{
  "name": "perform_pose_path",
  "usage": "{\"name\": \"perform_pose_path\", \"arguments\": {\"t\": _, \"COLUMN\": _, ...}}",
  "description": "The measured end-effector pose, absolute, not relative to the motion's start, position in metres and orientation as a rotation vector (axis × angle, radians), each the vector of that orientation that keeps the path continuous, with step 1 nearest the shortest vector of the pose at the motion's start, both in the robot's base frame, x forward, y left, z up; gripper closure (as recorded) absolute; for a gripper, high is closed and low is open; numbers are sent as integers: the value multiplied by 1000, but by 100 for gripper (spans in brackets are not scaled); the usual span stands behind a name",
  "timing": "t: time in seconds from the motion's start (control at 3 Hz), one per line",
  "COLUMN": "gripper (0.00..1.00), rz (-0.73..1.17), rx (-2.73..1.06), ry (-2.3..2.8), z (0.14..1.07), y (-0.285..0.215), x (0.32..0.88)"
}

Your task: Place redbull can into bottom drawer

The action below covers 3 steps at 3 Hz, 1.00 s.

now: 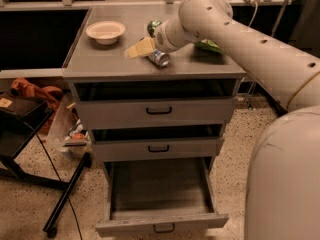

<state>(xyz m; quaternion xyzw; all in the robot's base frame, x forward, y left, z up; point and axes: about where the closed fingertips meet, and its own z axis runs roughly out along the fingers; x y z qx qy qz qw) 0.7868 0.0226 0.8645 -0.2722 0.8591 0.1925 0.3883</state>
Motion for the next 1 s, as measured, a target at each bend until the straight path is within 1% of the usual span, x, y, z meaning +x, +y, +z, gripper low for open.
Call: {"name": "perform_pose_path", "arguments": {"t": 1.0, "gripper": 0, "rz": 399, "rx": -681, "ry": 2282, "z": 853, "y": 43, "x": 813}}
